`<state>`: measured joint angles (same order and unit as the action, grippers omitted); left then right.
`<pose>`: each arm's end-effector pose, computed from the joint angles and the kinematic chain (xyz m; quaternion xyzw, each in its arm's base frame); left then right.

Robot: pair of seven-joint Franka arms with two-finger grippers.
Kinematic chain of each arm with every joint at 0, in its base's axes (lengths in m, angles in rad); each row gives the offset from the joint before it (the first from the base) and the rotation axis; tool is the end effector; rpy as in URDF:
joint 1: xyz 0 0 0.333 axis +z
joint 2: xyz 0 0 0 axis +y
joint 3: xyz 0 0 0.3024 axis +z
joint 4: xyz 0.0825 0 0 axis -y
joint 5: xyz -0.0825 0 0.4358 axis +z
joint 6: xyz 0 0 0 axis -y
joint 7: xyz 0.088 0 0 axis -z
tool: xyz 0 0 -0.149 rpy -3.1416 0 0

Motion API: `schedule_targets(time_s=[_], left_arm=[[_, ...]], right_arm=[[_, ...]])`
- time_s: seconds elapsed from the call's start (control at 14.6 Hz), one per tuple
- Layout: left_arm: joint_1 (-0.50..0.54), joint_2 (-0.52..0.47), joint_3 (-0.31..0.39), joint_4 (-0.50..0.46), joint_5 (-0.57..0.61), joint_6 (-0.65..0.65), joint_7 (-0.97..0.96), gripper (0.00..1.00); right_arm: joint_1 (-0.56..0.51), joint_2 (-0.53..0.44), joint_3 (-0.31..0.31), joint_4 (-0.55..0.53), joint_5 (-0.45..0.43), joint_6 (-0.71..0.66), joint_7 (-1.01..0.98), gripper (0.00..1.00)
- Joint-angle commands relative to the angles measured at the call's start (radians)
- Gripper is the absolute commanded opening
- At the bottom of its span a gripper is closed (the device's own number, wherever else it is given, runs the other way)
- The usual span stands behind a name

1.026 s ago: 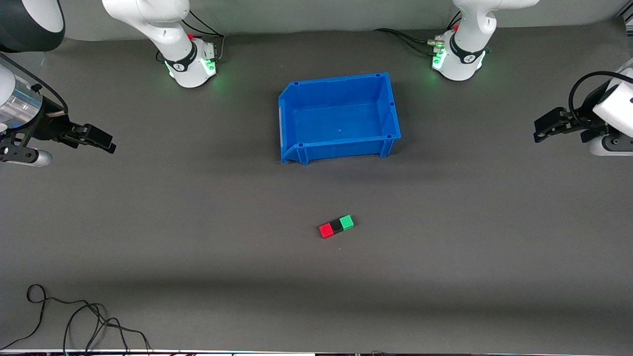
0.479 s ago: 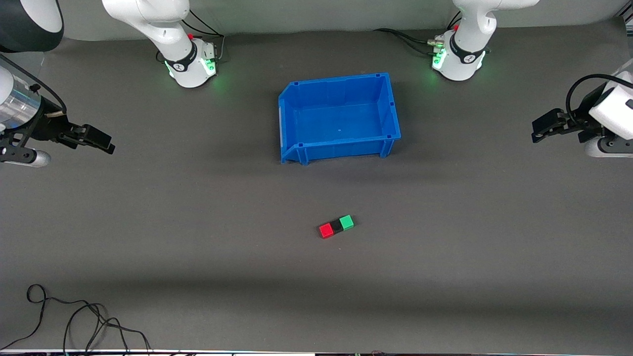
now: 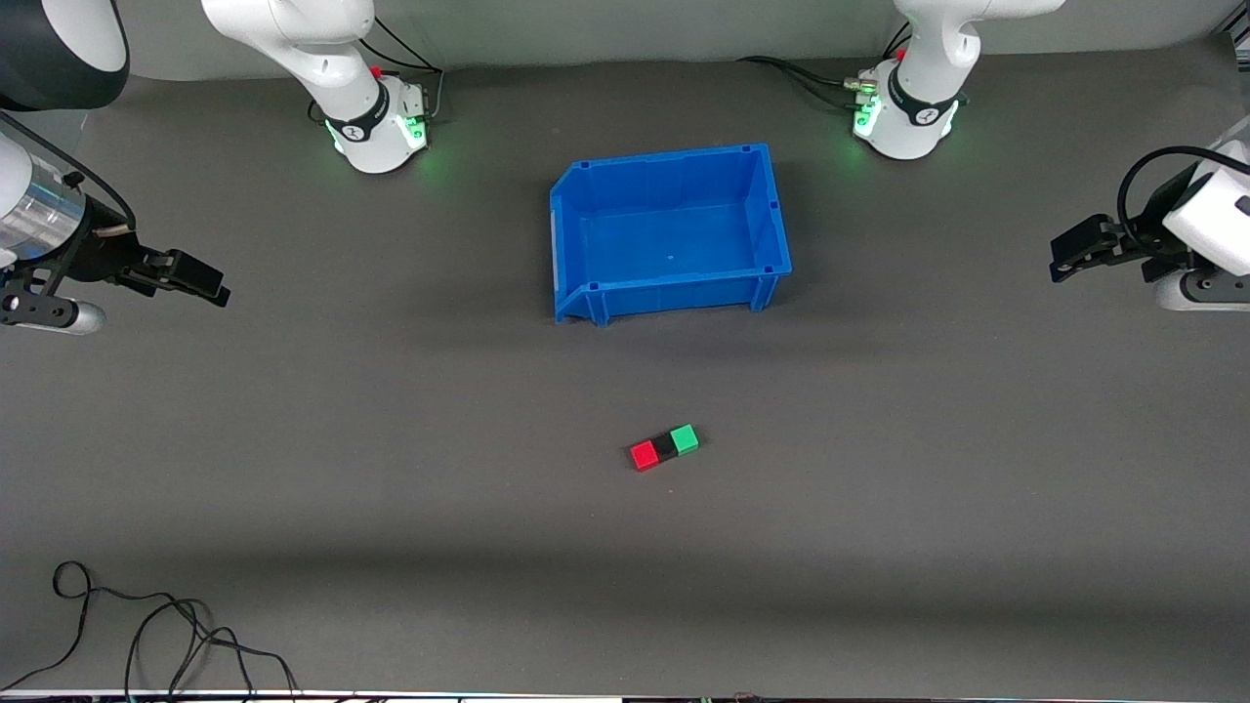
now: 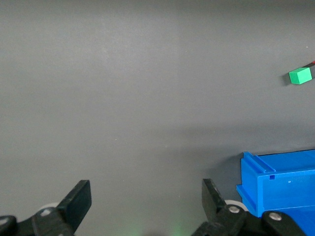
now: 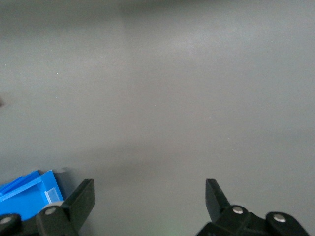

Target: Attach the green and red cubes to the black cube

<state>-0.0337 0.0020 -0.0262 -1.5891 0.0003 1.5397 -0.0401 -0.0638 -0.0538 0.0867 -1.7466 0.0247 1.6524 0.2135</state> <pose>0.5996 -0.0359 0.5555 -0.9996 0.0099 0.0257 0.0014 0.5904 0.0178 0.5157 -0.9951 0.0965 0.0213 0.0075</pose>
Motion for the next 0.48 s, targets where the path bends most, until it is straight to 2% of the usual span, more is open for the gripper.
schedule_targets(time_s=[0.0, 0.41], left_arm=[[-0.002, -0.011, -0.004, -0.005, 0.02, 0.005, 0.005, 1.0], [-0.002, -0.011, -0.004, -0.005, 0.02, 0.005, 0.006, 1.0]], right_arm=[[0.002, -0.001, 0.002, 0.001, -0.015, 0.007, -0.016, 0.99], [0.004, -0.001, 0.002, 0.001, -0.015, 0.007, -0.003, 0.99]])
